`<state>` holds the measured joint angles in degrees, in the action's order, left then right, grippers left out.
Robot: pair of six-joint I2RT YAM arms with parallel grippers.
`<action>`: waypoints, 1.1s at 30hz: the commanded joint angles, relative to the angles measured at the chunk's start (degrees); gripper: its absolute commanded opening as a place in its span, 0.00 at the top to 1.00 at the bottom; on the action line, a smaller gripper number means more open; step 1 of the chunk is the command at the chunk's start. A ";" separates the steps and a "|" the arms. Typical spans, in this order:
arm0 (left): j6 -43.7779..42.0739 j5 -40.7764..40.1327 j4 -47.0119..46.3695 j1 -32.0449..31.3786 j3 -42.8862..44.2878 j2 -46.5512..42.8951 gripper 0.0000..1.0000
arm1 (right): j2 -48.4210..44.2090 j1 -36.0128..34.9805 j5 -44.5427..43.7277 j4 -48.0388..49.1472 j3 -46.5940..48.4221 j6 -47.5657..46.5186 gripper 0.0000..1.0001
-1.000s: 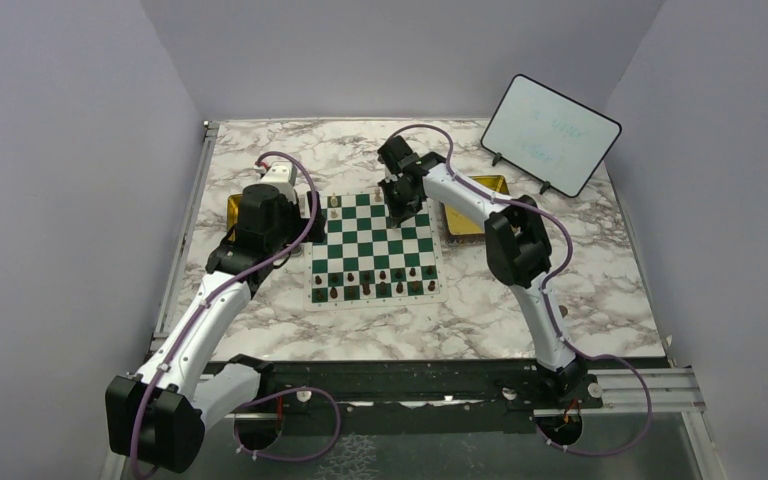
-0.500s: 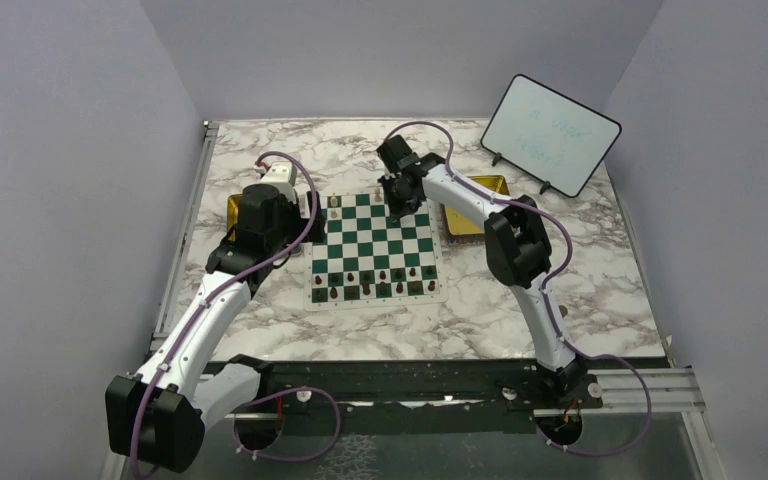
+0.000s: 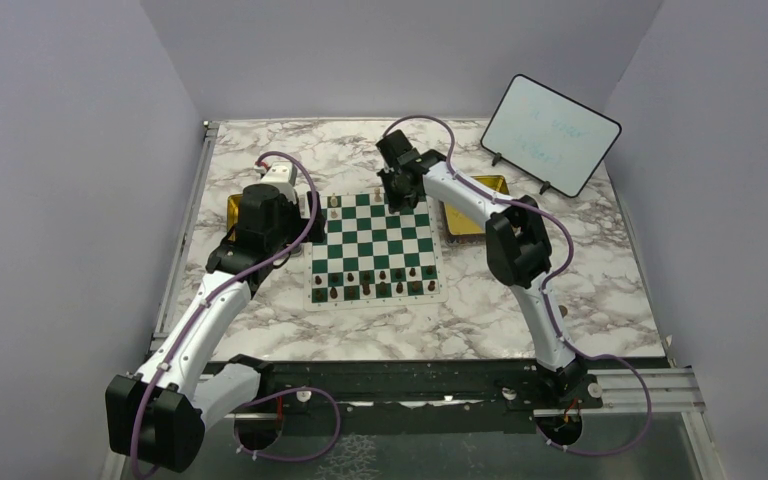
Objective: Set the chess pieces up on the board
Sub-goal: Place the chess piece on the chessboard.
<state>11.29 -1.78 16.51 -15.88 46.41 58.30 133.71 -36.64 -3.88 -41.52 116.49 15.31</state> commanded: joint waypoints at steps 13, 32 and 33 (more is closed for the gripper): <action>-0.39 -0.24 -0.45 -0.64 0.22 0.69 0.01 | 2.59 0.09 -2.12 3.53 1.38 -0.90 0.89; -0.30 -0.95 -0.52 -0.64 0.11 1.05 0.01 | 3.63 0.14 -1.34 3.47 2.38 -0.81 0.66; -0.41 -1.23 -0.44 -0.64 0.00 1.10 0.01 | 3.31 0.12 -1.27 3.44 2.35 -0.81 0.63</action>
<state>11.29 -1.80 16.49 -16.27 46.41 59.27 136.35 -36.62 -4.86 -38.68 117.08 14.94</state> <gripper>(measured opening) 0.989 0.329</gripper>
